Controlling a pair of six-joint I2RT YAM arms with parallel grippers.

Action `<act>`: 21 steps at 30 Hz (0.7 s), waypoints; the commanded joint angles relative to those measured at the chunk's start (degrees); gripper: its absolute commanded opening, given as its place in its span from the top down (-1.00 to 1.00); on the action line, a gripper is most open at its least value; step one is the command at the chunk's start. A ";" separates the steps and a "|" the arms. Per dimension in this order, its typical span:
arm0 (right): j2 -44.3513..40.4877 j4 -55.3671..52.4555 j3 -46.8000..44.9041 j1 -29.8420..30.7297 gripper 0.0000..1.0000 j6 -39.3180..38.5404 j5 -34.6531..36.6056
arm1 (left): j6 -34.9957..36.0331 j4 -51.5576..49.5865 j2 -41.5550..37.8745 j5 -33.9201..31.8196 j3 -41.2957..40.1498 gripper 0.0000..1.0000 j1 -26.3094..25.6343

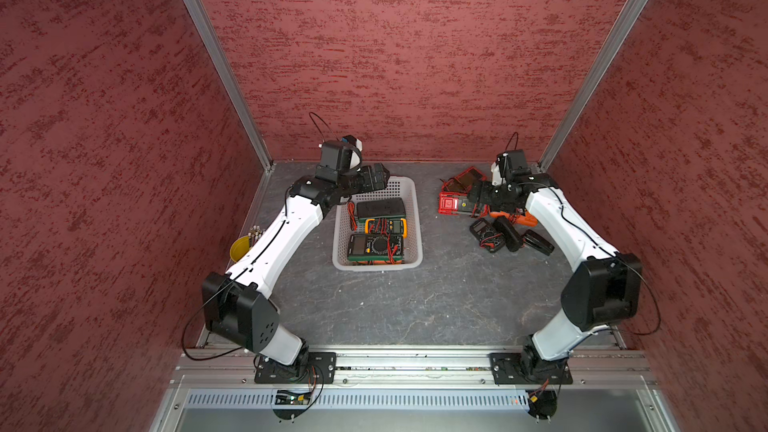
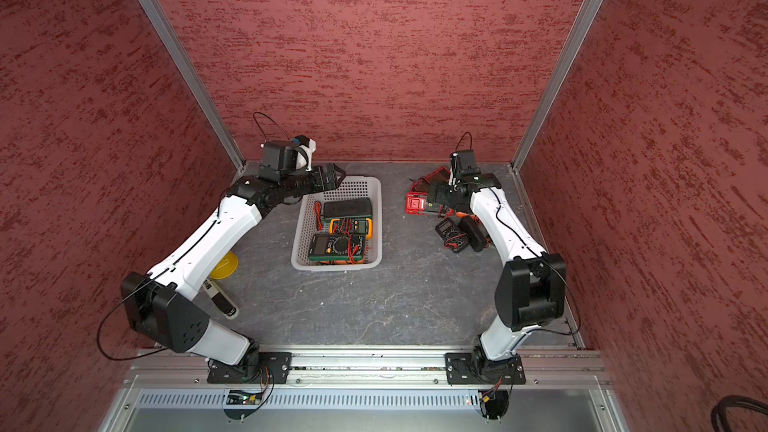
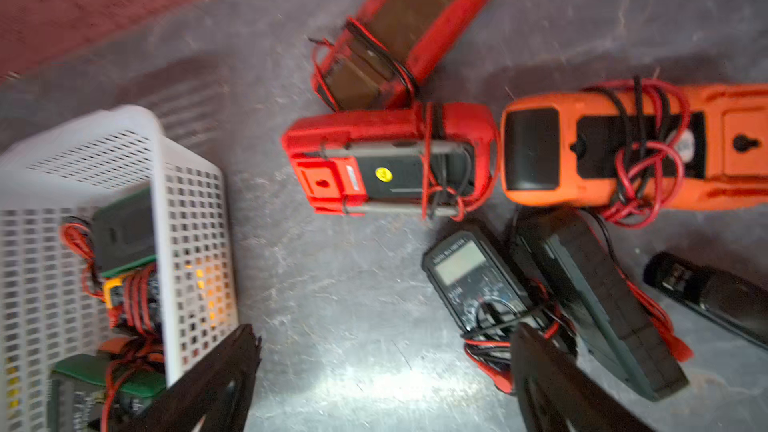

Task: Put the multimeter into the basket
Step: Pick up the multimeter from the center of the board.

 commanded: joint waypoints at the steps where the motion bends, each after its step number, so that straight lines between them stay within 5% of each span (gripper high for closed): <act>1: 3.13 -5.26 0.01 -0.04 -0.92 -3.80 3.83 | 1.26 -0.88 1.35 -0.66 1.84 -1.00 -1.20; 12: 15.29 -10.45 7.47 -0.02 -0.89 -14.18 14.19 | 1.95 -2.17 1.97 -2.88 1.77 -0.99 -2.80; 21: 17.65 -10.65 6.68 0.23 -0.84 -19.43 14.87 | 1.47 -2.03 1.74 -3.74 0.50 -0.99 -1.98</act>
